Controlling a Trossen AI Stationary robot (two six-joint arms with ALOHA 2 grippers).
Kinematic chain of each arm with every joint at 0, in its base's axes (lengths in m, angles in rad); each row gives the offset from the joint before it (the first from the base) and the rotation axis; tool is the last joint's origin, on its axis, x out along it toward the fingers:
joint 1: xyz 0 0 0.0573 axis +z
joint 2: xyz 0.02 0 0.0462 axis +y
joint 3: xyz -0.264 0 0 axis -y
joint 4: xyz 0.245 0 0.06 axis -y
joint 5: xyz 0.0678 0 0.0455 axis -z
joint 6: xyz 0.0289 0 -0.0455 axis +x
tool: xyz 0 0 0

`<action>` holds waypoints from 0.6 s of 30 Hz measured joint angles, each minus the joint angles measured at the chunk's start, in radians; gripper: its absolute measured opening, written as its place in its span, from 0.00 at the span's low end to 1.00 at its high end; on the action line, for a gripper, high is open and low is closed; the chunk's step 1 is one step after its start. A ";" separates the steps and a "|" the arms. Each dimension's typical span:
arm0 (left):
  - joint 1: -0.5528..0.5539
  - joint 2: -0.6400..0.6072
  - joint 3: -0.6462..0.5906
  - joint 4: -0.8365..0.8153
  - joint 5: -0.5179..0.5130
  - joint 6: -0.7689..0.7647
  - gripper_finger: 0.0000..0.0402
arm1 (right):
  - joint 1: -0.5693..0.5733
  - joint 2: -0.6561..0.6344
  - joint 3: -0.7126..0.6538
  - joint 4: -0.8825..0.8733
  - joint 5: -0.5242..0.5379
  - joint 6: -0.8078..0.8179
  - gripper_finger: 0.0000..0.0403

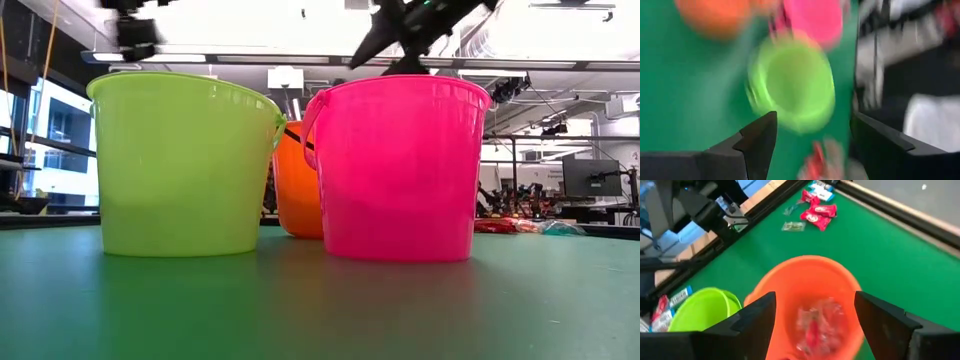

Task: Sort candy by brand, put in halloween buckets
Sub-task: Put the orange gummy into the orange bucket

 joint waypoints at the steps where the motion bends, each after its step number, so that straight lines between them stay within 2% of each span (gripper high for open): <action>1: -0.072 0.000 0.000 -0.030 -0.002 -0.052 0.60 | -0.004 -0.021 0.000 -0.025 0.003 -0.017 0.65; 4: -0.315 0.000 0.000 0.029 -0.053 -0.281 0.60 | -0.007 -0.074 0.000 -0.114 0.035 -0.065 0.65; 8: -0.640 0.048 0.001 0.191 -0.305 -0.511 0.60 | -0.006 -0.124 0.000 -0.226 0.077 -0.121 0.65; 11: -0.827 0.169 0.002 0.253 -0.469 -0.618 0.60 | -0.006 -0.143 0.000 -0.291 0.107 -0.135 0.65; 13: -0.914 0.280 0.001 0.312 -0.498 -0.670 0.60 | -0.006 -0.149 0.000 -0.321 0.121 -0.135 0.65; 18: -1.041 0.605 0.089 0.352 -0.455 -0.704 0.60 | -0.006 -0.149 -0.001 -0.355 0.123 -0.171 0.65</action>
